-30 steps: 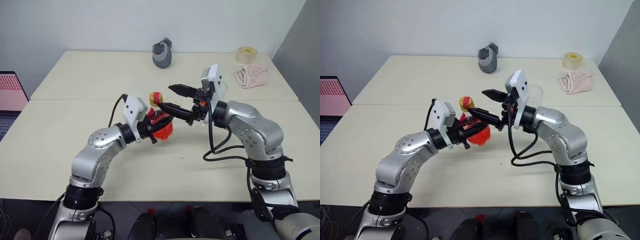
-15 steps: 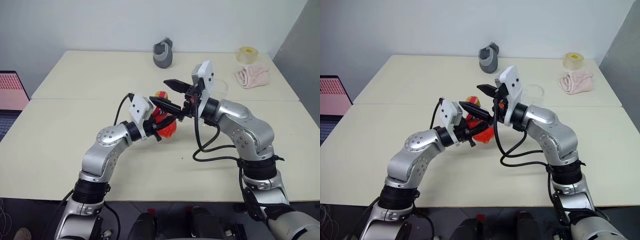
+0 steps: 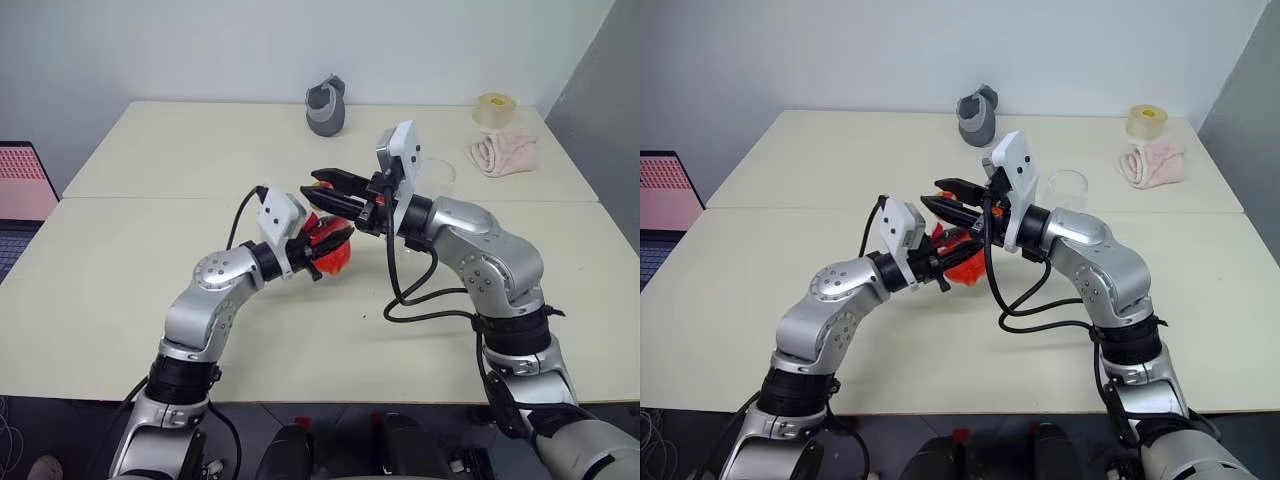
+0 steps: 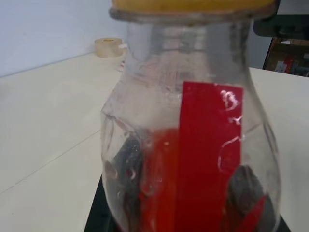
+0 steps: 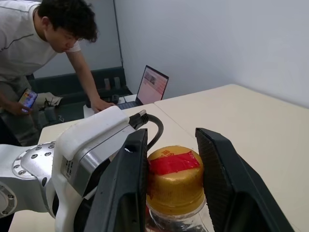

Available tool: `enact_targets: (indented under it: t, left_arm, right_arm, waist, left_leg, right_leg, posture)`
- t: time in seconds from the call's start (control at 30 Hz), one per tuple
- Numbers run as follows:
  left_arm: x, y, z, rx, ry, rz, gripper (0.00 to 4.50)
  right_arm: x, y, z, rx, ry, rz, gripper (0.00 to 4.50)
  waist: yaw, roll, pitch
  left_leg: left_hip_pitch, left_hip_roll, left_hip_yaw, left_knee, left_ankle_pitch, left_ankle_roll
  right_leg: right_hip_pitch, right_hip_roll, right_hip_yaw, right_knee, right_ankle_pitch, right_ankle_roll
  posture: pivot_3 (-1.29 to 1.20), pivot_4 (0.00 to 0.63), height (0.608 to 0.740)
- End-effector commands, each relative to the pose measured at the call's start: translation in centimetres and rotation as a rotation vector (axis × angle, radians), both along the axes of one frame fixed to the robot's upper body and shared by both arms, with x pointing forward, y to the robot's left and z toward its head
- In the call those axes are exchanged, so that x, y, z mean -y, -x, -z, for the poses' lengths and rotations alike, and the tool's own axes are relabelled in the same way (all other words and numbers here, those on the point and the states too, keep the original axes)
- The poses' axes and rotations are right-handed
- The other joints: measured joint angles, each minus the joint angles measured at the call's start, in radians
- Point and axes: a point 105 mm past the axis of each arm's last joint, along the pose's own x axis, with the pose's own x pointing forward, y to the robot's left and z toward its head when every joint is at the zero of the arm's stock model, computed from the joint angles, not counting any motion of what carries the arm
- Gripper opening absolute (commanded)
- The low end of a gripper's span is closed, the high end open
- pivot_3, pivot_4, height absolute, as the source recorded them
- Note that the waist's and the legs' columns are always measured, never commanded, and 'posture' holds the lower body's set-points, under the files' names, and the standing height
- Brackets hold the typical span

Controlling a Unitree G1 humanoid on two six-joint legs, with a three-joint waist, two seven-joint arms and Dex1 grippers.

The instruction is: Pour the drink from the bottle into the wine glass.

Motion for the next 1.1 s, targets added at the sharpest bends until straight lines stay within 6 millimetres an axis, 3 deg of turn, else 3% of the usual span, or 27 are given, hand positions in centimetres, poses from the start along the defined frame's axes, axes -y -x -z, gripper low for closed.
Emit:
enact_targets:
  t: [0.03, 0.23, 0.4, 0.7, 0.9, 1.1]
  left_arm:
    - [0.0, 1.6, -2.0, 0.08, 0.014, 0.042, 1.26]
    - [-0.3, 5.9, -0.7, 0.036, -0.052, 0.162, 1.26]
    - [-0.8, 7.4, -0.5, 0.018, -0.072, 0.182, 1.26]
    - [-1.2, 6.4, -0.6, 0.011, -0.035, 0.086, 1.26]
    - [-1.9, 3.6, -1.1, 0.043, -0.001, -0.018, 1.26]
    - [-1.6, 1.9, -1.6, 0.076, 0.02, -0.046, 1.26]
  right_arm:
    - [-0.2, 0.9, -1.4, 0.072, 0.02, -0.105, 1.21]
    - [0.5, 0.6, -0.8, 0.102, 0.129, -0.327, 1.21]
    - [0.7, -0.3, -1.0, 0.109, 0.158, -0.408, 1.21]
    - [1.6, 0.1, -1.3, 0.095, 0.129, -0.385, 4.27]
    - [2.4, 1.2, -1.4, 0.082, 0.092, -0.285, 4.27]
    - [1.9, 1.6, -1.6, 0.077, 0.048, -0.192, 4.27]
  waist:
    - [-0.001, 0.0, 0.0]
    - [-0.015, 0.0, 0.0]
    - [-0.018, 0.001, 0.001]
    - [-0.005, 0.001, 0.001]
    - [0.002, 0.001, 0.001]
    - [0.002, 0.001, 0.001]
  left_leg:
    - [0.0, 0.0, 0.0, 0.0, 0.0, 0.0]
    - [0.001, 0.0, 0.0, -0.001, 0.0, 0.001]
    - [0.001, 0.0, 0.0, 0.0, 0.0, 0.001]
    - [0.0, 0.0, -0.001, 0.0, 0.0, 0.001]
    - [0.0, 0.0, 0.0, 0.0, 0.0, 0.001]
    - [0.0, 0.0, 0.0, 0.0, 0.0, 0.0]
  right_leg:
    - [0.0, 0.0, 0.0, 0.0, 0.0, 0.0]
    - [0.0, 0.0, 0.0, 0.0, 0.0, 0.0]
    - [0.0, 0.0, 0.0, 0.0, 0.0, 0.0]
    - [0.0, -0.001, 0.0, -0.001, 0.0, 0.0]
    - [0.0, -0.001, 0.0, 0.0, 0.0, 0.0]
    - [0.0, 0.0, 0.0, 0.0, 0.0, 0.0]
  posture:
    - [0.0, 0.15, 0.74]
    - [0.0, 0.15, 0.74]
    - [0.0, 0.15, 0.74]
    - [0.0, 0.15, 0.74]
    - [0.0, 0.15, 0.74]
    - [0.0, 0.15, 0.74]
